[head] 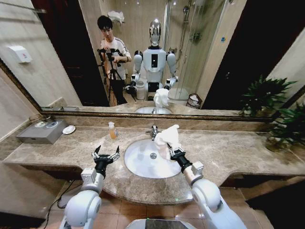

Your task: Pick up the towel from the sink counter and wipe the mirror surface.

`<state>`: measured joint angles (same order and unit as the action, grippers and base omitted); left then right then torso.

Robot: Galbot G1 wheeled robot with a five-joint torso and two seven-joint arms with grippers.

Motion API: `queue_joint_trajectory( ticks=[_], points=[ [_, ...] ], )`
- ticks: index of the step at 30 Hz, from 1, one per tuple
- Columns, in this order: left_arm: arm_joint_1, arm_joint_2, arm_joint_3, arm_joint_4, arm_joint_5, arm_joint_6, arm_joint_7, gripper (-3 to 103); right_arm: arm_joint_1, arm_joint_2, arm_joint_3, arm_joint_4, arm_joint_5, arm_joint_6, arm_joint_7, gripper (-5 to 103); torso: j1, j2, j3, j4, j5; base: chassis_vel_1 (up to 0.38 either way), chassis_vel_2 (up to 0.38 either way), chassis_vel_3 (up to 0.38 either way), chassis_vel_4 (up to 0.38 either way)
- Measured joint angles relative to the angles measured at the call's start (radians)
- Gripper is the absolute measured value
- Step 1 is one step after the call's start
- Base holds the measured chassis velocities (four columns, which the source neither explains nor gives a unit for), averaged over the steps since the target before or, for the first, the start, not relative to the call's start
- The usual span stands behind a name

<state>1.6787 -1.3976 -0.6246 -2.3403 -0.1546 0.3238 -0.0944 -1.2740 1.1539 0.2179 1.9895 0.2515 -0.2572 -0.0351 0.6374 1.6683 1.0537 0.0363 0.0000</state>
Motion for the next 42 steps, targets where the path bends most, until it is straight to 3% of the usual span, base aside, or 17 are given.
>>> queue_joint_trajectory(
  ticks=[3,8,13,15,25,33,38,42],
  points=[
    [0.0,0.0,0.0,0.0,0.0,0.0,0.0,100,0.109,-0.057,-0.042,-0.16,0.007,-0.021,-0.072,10,0.0,0.0,0.0,-0.0003,0.0002,0.0,0.0,0.0,0.0],
    [0.0,0.0,0.0,0.0,0.0,0.0,0.0,100,0.196,-0.1,-0.073,-0.281,0.023,-0.044,-0.134,10,0.0,0.0,0.0,-0.0005,0.0,0.0,0.0,0.0,0.0],
    [0.0,0.0,0.0,0.0,0.0,0.0,0.0,100,0.272,-0.134,-0.111,-0.372,-0.055,-0.034,-0.21,10,0.0,0.0,0.0,-0.0005,0.0,0.0,0.0,0.0,0.0],
    [0.0,0.0,0.0,0.0,0.0,0.0,0.0,100,0.297,-0.15,-0.142,-0.391,-0.131,-0.024,-0.247,10,0.0,0.0,0.0,-0.0005,-0.0001,0.0,0.0,0.0,0.0],
    [0.0,0.0,0.0,0.0,0.0,0.0,0.0,100,0.292,-0.133,-0.209,-0.484,-0.188,-0.015,-0.27,10,0.0,0.0,0.0,-0.0004,0.0001,0.0,0.0,0.0,0.0],
    [0.0,0.0,0.0,0.0,0.0,0.0,0.0,100,0.252,-0.187,-0.262,-0.383,-0.084,-0.106,-0.261,10,0.0,0.0,0.0,-0.0007,-0.0003,0.0,0.0,0.0,0.0],
    [0.0,0.0,0.0,0.0,0.0,0.0,0.0,100,0.316,-0.155,-0.262,-0.449,-0.096,-0.104,-0.24,10,0.0,0.0,0.0,-0.0003,-0.0001,0.0,0.0,0.0,0.0],
    [0.0,0.0,0.0,0.0,0.0,0.0,0.0,100,0.368,-0.111,-0.257,-0.532,-0.127,-0.056,-0.207,10,0.0,0.0,0.0,-0.0001,0.0002,0.0,0.0,0.0,0.0]
  ],
)
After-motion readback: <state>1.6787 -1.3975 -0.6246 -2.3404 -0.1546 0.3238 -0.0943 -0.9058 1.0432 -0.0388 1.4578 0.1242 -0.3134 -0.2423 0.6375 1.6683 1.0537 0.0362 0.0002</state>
